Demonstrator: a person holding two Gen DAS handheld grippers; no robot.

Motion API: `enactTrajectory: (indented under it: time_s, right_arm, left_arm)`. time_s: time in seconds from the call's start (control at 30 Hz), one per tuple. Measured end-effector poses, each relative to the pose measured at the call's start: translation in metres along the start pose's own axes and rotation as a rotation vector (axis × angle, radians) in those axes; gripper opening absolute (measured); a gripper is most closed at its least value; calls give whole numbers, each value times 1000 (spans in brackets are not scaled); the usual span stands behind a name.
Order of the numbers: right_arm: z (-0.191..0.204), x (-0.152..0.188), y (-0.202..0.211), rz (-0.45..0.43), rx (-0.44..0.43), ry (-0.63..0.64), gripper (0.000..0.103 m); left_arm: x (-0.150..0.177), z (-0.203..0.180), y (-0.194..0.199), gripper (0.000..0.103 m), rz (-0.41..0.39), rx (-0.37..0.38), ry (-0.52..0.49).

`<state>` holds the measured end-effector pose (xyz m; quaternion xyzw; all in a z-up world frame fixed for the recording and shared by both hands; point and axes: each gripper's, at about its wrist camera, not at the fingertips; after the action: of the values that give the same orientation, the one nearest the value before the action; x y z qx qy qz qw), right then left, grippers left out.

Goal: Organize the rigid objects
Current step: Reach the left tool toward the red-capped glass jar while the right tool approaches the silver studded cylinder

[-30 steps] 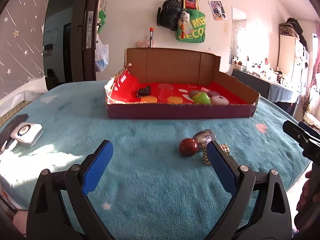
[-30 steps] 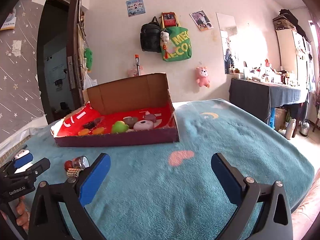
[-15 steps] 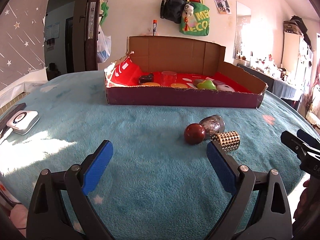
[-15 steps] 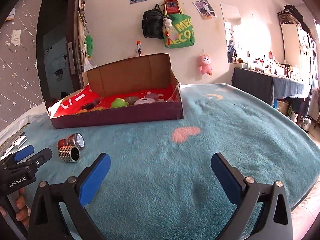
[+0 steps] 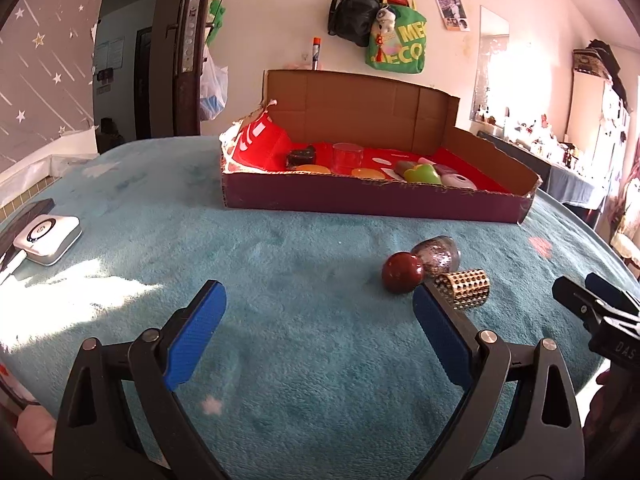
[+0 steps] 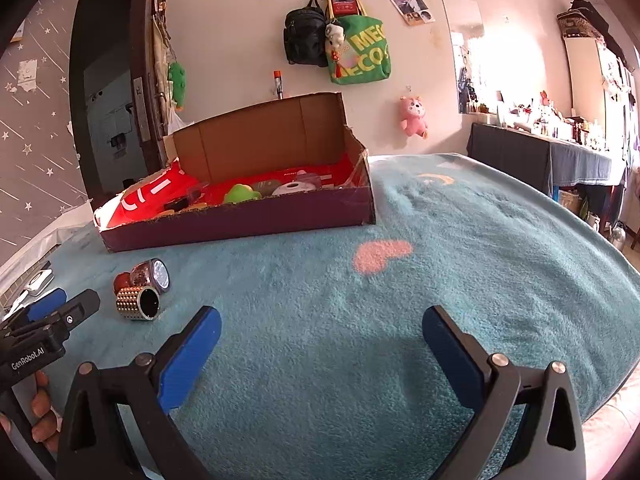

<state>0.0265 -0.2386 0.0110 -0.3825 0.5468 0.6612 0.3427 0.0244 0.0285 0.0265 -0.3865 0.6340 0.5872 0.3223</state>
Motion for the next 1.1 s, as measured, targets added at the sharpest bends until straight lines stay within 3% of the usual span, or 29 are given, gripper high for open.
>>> enactTrajectory:
  time_s: [0.33,0.63,0.93,1.1]
  right_arm:
    - [7,-5,-8,22,-20,13,103]
    - [16,-21,-21,109,-151,-31,103]
    - [64,-30,-35,183,-272,14,103]
    - [96,-28,-50,257,-238,117,103]
  left_arm:
    - [-16,-1,-12,96,98,43,-48]
    - [-46,15,-21,96,137,37,-43]
    - [-59,40,-30,96,189,7,-17]
    - [-66,43,-33,96,197,2,-24]
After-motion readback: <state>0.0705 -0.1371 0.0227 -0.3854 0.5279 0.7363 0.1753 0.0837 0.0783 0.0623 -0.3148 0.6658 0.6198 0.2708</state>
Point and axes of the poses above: each gripper's, at about its wrist camera, not at the fingertips, and y roughly against the way its jaws point, z to its left, x to its underside, and after that the axes turned 1 degree about y, right-handed
